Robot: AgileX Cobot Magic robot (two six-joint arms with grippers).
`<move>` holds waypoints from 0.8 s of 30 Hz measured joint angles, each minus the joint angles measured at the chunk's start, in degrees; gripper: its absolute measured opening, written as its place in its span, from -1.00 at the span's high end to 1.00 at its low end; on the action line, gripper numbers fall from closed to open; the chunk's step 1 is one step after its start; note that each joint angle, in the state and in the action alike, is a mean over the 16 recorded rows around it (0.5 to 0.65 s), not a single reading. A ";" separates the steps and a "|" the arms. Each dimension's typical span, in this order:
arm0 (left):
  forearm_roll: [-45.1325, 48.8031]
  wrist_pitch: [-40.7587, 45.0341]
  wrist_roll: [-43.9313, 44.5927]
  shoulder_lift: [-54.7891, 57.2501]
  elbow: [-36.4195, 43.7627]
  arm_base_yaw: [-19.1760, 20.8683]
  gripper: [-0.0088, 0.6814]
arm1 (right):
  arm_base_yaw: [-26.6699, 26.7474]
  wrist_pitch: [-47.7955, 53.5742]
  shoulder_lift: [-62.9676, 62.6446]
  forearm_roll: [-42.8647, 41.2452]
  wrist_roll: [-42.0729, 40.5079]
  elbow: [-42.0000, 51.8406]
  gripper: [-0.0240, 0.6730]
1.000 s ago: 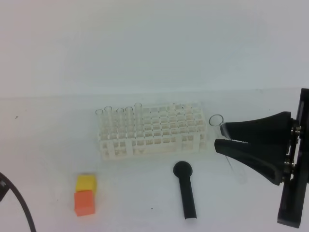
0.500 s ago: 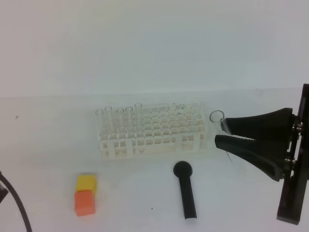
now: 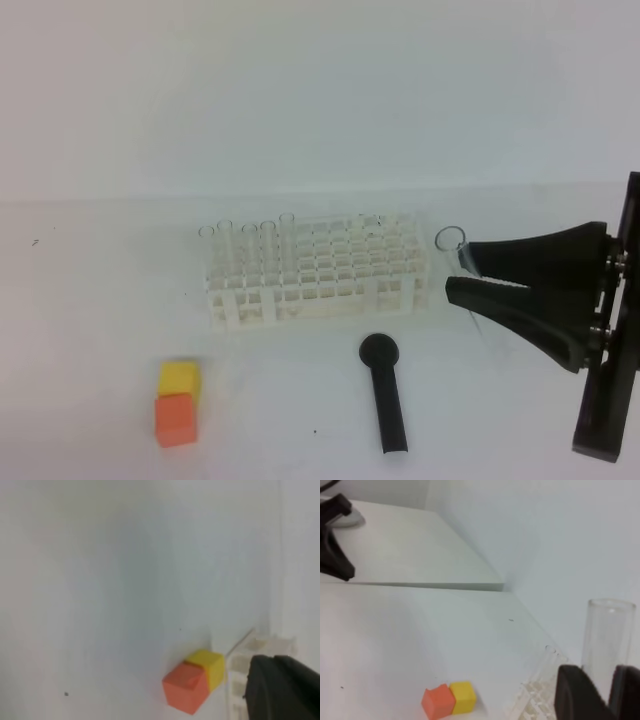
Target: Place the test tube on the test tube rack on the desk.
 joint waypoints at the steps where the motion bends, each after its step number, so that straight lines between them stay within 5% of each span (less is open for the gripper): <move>1: -2.49 0.16 -0.01 -0.76 0.55 1.97 0.98 | 0.00 -0.04 0.12 0.01 -0.03 0.00 0.57; 7: -15.49 0.06 0.13 -3.88 4.86 11.41 0.98 | 0.00 -0.22 1.90 0.04 -0.22 0.01 0.57; 13: -21.03 -2.04 3.40 -4.61 8.73 15.80 0.98 | 0.00 -0.28 4.54 0.18 -0.62 0.04 0.57; 24: 1.78 -16.91 19.57 -0.27 10.40 17.73 0.98 | 0.00 -0.23 7.09 1.58 -1.29 0.07 0.57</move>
